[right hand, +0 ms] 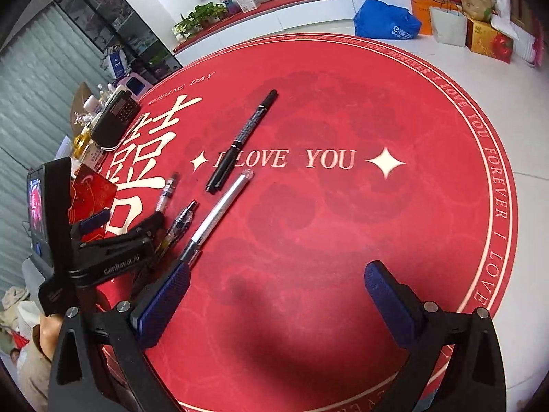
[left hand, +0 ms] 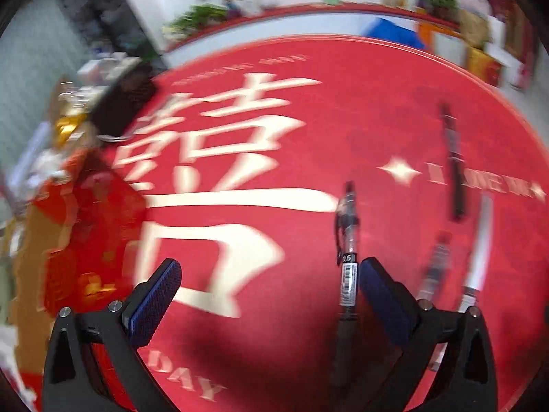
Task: Organize rigid objects
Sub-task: 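Move left tool to the clear gel pen while right tool approaches the silver pen, then close left tool on the clear gel pen while right tool closes on the silver pen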
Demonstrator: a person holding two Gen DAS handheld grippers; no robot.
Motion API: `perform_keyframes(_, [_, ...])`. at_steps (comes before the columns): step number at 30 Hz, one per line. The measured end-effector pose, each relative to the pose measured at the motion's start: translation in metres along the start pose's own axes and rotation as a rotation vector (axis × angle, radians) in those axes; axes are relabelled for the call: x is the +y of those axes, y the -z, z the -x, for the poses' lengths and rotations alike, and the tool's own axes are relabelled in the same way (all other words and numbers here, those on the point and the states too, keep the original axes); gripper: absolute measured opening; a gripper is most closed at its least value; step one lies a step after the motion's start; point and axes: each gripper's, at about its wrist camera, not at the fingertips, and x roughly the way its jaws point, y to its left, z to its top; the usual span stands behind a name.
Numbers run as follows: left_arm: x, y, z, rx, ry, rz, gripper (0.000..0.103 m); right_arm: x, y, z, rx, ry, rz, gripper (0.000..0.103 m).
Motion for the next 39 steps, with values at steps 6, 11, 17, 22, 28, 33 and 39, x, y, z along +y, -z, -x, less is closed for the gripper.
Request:
perform_keyframes(6, [0.015,0.006,-0.003,-0.008,-0.011,0.104,0.103,0.045,-0.012,-0.03,0.0,0.113,0.08,0.102])
perform_keyframes(11, [0.016,0.012,-0.002,-0.03,-0.025,0.158,0.103,0.077,-0.01,-0.059,-0.003,0.27,0.262,0.095])
perform_keyframes(17, [0.005,0.009,0.0,-0.016,0.004,0.194,0.103,0.055,-0.011,-0.042,-0.017,0.279,0.308,0.052])
perform_keyframes(22, [-0.008,0.011,0.003,-0.076,-0.021,0.198,0.103,0.053,-0.015,-0.041,0.006,0.273,0.31,0.052])
perform_keyframes(28, [0.015,0.018,-0.009,-0.029,0.104,0.361,0.103,0.054,-0.015,-0.042,0.013,0.272,0.308,0.053])
perform_keyframes(33, [0.013,0.018,-0.012,-0.031,0.107,0.362,0.103,0.055,-0.015,-0.042,0.006,0.271,0.31,0.053])
perform_keyframes(39, [0.011,0.018,-0.014,-0.031,0.107,0.36,0.103,0.054,-0.015,-0.042,0.008,0.268,0.308,0.053])
